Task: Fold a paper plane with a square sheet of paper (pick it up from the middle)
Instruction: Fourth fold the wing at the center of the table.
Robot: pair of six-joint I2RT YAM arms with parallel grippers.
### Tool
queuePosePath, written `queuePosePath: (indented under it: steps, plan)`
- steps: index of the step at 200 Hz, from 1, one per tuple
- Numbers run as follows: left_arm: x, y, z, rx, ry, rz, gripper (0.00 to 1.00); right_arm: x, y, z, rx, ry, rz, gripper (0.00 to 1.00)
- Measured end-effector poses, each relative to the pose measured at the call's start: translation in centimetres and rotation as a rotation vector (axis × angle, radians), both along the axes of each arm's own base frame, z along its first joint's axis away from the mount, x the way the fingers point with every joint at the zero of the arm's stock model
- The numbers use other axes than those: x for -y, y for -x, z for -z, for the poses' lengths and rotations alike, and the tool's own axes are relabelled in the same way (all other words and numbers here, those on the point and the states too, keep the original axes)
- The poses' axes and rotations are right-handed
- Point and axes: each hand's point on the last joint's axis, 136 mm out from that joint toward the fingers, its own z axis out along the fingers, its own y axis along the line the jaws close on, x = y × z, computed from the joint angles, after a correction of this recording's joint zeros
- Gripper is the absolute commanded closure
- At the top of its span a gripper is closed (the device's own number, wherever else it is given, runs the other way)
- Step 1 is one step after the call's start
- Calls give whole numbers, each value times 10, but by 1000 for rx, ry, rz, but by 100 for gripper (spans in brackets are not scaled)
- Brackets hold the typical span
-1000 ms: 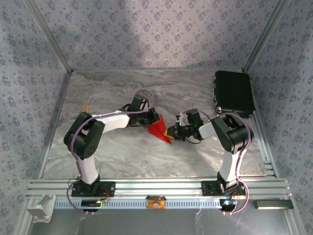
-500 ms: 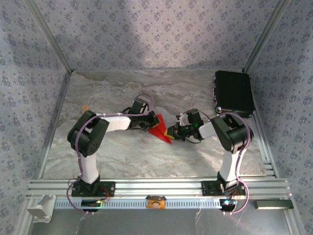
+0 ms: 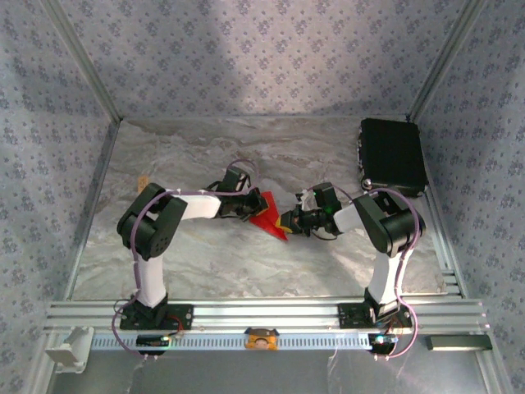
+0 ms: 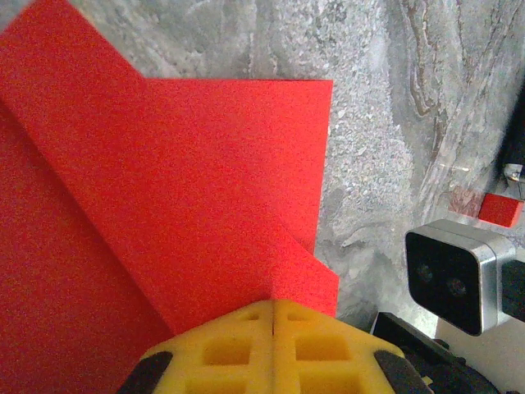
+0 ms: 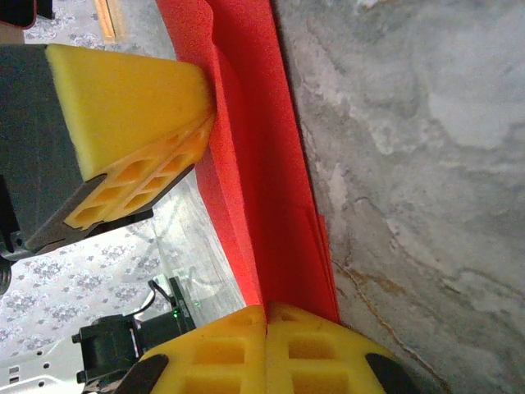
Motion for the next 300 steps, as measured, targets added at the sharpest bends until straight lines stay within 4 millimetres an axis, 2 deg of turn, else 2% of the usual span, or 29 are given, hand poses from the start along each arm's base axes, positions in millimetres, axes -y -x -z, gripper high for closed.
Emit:
queuePosePath:
  steps: [60,140,160,199,261,300]
  plan:
    - [-1,1,9,-13,-12,4,95,0,0,0,-2,-2,-2,100]
    - [3,1,8,-3,-25,31,95,0,0,0,-4,-2,-1,100]
    - [3,1,8,-1,-26,34,96,0,0,0,-9,1,0,91]
    - [3,1,8,0,-26,41,96,2,1,-3,7,36,-2,82]
    - [3,1,8,0,-26,41,96,8,9,-3,25,115,-29,78]
    - [3,2,8,-2,-24,43,96,8,15,-4,41,157,-59,72]
